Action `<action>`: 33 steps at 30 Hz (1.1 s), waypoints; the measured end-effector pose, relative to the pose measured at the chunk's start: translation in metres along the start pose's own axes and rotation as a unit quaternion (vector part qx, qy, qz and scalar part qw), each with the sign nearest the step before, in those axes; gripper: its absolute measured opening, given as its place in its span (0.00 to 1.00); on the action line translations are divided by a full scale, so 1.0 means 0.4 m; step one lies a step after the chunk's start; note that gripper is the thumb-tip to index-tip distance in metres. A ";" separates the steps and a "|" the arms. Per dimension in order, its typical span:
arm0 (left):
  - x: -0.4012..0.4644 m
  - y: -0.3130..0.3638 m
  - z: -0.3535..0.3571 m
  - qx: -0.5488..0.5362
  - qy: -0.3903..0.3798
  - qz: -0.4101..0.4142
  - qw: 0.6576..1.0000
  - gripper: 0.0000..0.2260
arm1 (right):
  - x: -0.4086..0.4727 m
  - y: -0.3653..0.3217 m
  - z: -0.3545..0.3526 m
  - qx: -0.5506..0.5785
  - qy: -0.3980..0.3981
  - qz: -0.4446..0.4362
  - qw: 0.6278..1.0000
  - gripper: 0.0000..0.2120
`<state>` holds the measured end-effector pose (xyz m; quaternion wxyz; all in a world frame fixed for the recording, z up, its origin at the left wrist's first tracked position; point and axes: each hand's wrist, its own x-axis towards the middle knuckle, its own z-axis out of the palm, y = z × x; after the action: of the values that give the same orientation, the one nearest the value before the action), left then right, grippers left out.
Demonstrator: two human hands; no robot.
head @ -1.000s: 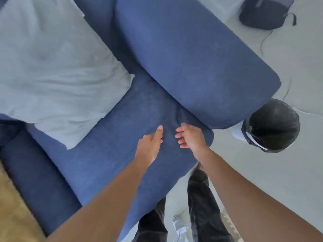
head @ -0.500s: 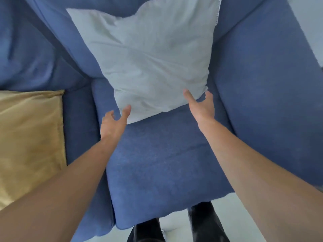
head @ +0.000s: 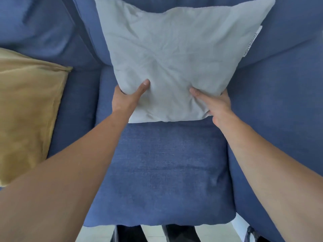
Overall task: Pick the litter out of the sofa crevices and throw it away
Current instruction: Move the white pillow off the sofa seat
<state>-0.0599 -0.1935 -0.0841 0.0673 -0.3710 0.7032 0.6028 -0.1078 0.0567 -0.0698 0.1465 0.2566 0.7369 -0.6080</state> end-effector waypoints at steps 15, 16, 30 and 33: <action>-0.227 -0.119 -0.411 -0.170 0.259 -0.012 0.951 0.34 | -0.216 -0.095 0.389 -0.112 -0.187 -0.091 0.972 0.48; -0.242 -0.140 -0.448 -0.179 0.277 -0.015 0.944 0.34 | -0.231 -0.096 0.437 -0.124 -0.207 -0.102 0.965 0.47; -0.309 -0.409 -0.537 -0.114 0.309 -0.226 0.917 0.46 | -0.353 0.047 0.709 -0.371 -0.407 -0.130 0.824 0.34; -0.304 -0.412 -0.474 -0.124 0.263 -0.328 0.899 0.47 | -0.304 0.041 0.643 -0.384 -0.336 -0.133 0.850 0.27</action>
<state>0.1934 -0.3098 -0.0993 0.0275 -0.7311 0.4528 0.5096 -0.0229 -0.2155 -0.0752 0.3895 -0.1404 0.8447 -0.3392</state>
